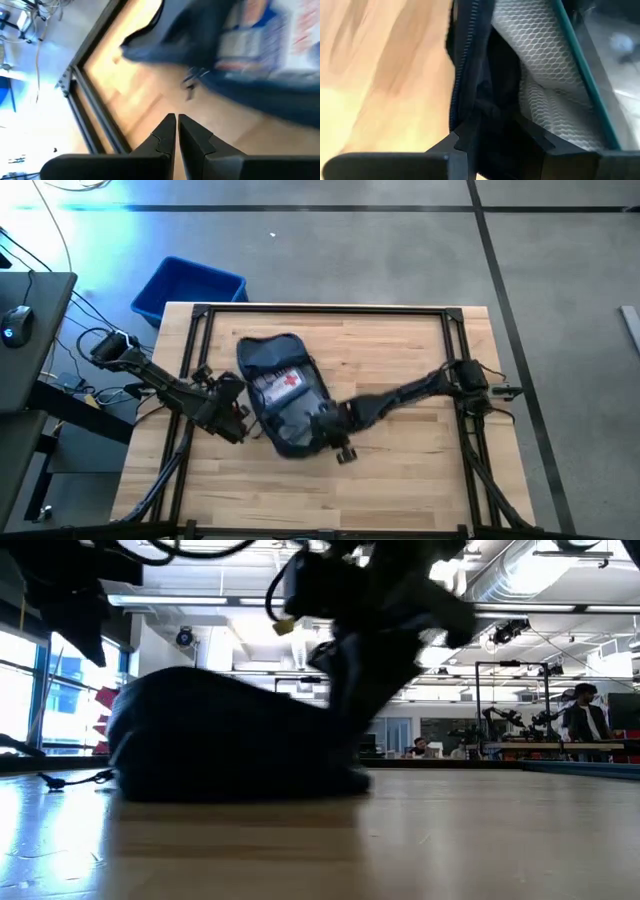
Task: Unpack backpack
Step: Close the bag pack
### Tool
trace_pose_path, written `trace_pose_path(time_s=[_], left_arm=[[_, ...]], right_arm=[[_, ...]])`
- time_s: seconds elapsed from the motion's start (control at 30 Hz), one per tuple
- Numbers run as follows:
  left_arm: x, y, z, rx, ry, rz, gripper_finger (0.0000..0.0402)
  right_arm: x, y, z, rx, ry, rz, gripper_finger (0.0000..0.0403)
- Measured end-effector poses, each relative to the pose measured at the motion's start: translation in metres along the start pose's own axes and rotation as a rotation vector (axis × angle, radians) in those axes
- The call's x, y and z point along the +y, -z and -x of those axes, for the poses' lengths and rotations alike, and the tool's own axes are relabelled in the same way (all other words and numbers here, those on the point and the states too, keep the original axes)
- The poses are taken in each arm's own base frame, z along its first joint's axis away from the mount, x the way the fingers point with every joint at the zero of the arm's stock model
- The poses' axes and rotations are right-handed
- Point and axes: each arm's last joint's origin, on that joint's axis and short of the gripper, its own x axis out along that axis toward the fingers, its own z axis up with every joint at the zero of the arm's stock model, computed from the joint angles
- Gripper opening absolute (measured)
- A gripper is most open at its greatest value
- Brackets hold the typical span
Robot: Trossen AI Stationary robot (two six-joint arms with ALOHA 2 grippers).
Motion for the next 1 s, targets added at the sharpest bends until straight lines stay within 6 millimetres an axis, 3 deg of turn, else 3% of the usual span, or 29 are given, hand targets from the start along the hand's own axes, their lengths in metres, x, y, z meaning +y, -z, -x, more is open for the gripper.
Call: trace_pose_path(time_s=[0.17,0.37,0.5,0.77,0.87,1.0], left_arm=[[-0.019,0.012,0.0,-0.011,0.005,0.016,0.0],[-0.043,0.026,-0.032,-0.082,0.031,-0.054,0.0],[-0.037,0.032,-0.058,-0.181,-0.085,-0.073,0.0],[-0.019,0.032,-0.108,-0.387,-0.288,-0.011,0.0],[-0.024,0.024,-0.112,-0.485,-0.31,0.026,0.0],[-0.027,0.003,-0.096,-0.584,-0.361,-0.036,0.0]], right_arm=[[0.033,0.005,0.016,0.069,0.102,-0.038,0.0084],[0.043,0.011,0.048,0.072,0.309,-0.103,0.0084],[0.045,0.017,0.078,0.042,0.391,-0.197,0.0084],[0.084,0.021,0.115,-0.094,0.432,-0.208,0.0084],[0.098,0.023,0.117,-0.119,0.438,-0.209,0.0084],[0.108,0.025,0.119,-0.134,0.431,-0.211,0.0084]])
